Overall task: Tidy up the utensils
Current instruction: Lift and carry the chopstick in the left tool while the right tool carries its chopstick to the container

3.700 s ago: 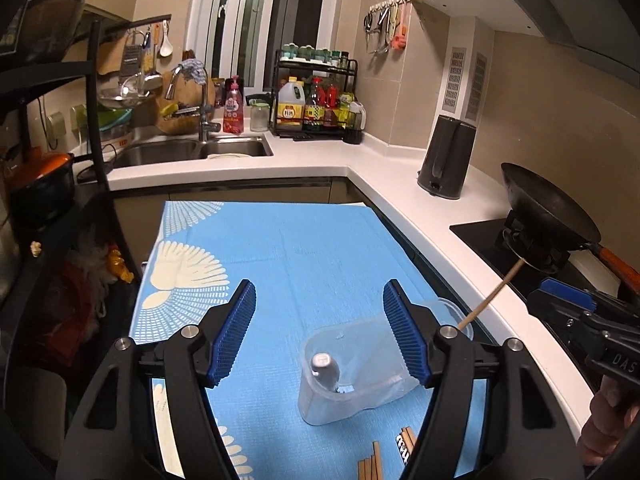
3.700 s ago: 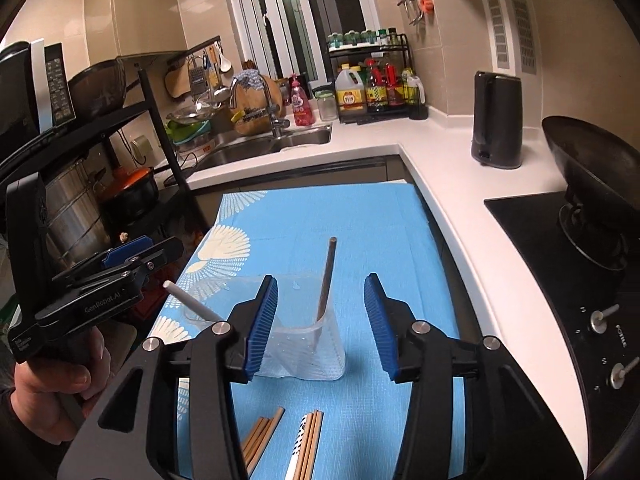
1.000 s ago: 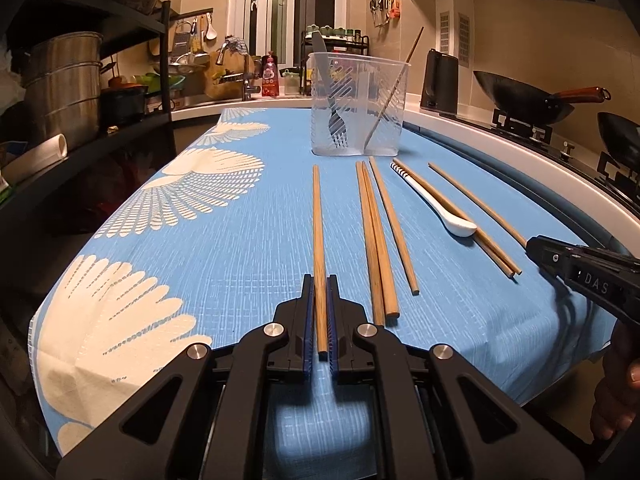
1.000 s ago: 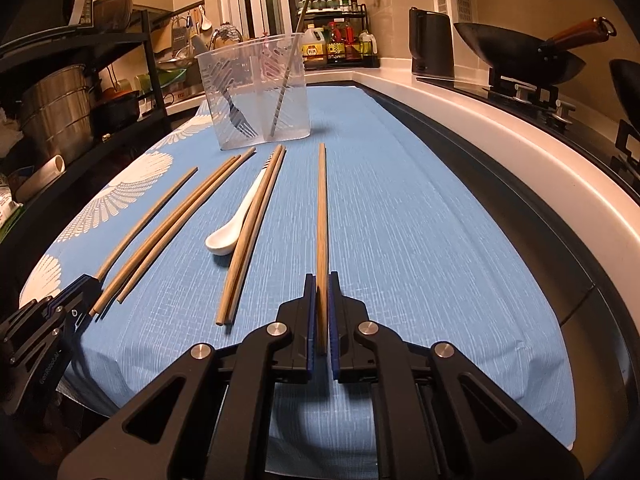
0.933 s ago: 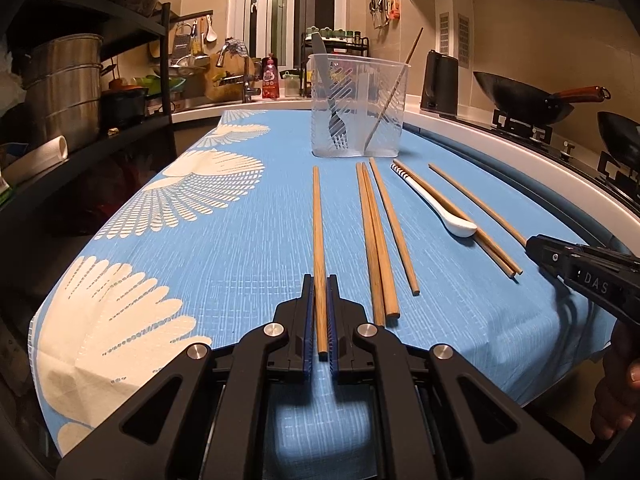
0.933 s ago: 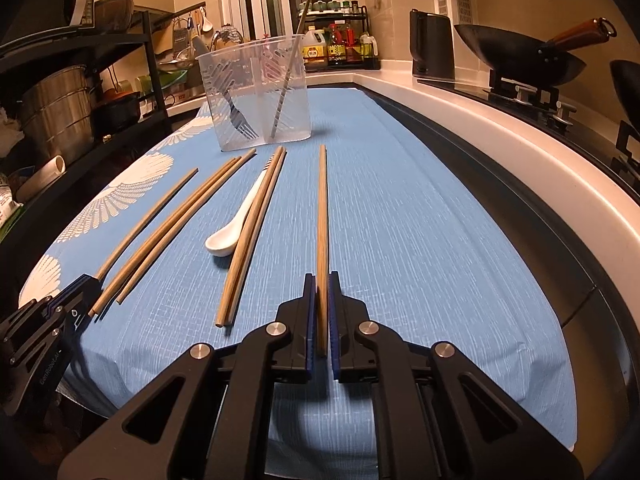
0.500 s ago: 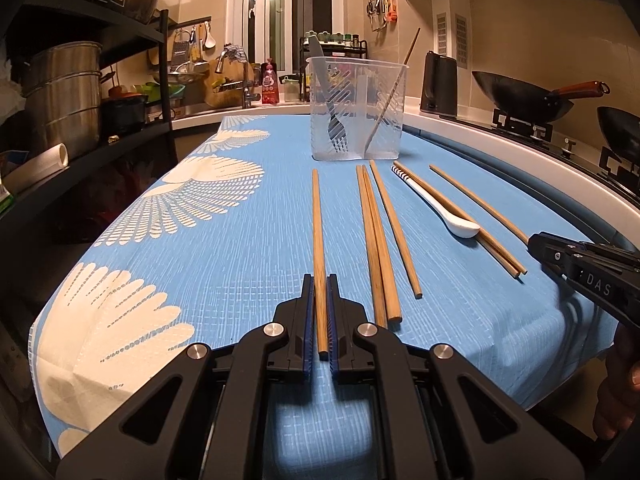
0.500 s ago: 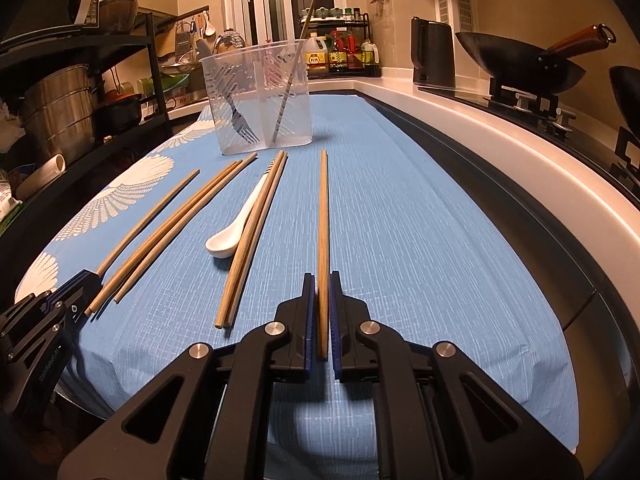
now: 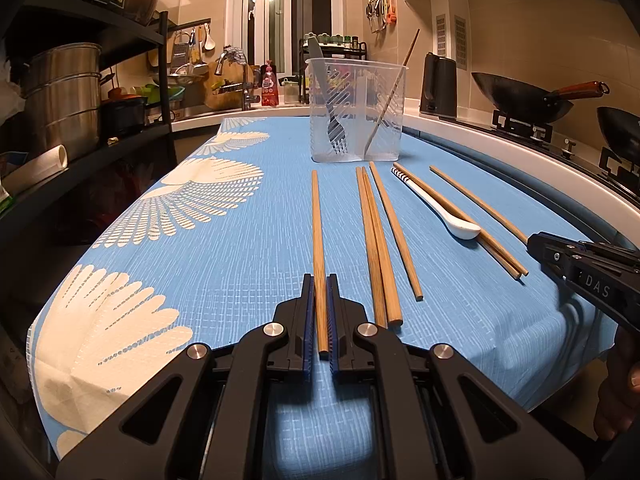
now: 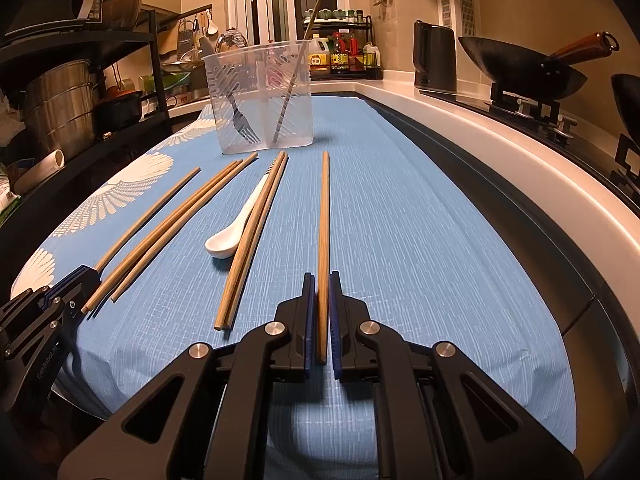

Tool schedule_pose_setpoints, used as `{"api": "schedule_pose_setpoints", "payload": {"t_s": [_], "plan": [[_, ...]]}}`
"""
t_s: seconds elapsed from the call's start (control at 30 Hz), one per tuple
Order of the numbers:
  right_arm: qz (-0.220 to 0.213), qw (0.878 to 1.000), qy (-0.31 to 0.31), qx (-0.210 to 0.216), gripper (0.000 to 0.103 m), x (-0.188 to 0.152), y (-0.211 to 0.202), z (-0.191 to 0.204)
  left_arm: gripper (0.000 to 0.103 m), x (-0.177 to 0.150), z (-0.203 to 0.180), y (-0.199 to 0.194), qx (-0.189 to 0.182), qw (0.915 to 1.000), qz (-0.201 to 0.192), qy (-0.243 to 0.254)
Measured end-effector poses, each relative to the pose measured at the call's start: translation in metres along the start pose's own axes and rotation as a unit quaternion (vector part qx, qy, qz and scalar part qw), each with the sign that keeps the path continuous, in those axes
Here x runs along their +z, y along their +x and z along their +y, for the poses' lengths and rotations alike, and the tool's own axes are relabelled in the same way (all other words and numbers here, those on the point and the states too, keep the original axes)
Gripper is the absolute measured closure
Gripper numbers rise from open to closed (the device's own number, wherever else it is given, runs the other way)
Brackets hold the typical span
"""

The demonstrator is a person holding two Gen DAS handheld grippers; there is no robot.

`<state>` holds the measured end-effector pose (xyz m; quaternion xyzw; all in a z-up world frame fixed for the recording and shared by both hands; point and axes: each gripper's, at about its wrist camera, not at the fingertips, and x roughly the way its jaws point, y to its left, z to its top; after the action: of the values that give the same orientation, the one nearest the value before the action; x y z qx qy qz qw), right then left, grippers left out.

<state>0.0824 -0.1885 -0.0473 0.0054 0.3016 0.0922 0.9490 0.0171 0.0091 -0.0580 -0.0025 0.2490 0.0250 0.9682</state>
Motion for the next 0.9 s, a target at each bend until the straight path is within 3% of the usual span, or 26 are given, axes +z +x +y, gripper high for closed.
{"api": "schedule_pose_setpoints", "payload": {"t_s": [0.4, 0.7, 0.9], "plan": [[0.003, 1.0, 0.012, 0.004, 0.098, 0.007, -0.006, -0.004, 0.097, 0.011, 0.004, -0.001, -0.011, 0.9998, 0.015, 0.0], [-0.056, 0.998, -0.002, 0.004, 0.098, 0.039, -0.054, 0.003, 0.097, 0.045, 0.007, -0.046, -0.019, 0.9981, -0.054, 0.022], [-0.09, 0.996, -0.006, 0.002, 0.098, 0.064, -0.08, 0.0, 0.097, 0.08, 0.018, -0.06, -0.024, 0.9964, -0.08, 0.016]]}}
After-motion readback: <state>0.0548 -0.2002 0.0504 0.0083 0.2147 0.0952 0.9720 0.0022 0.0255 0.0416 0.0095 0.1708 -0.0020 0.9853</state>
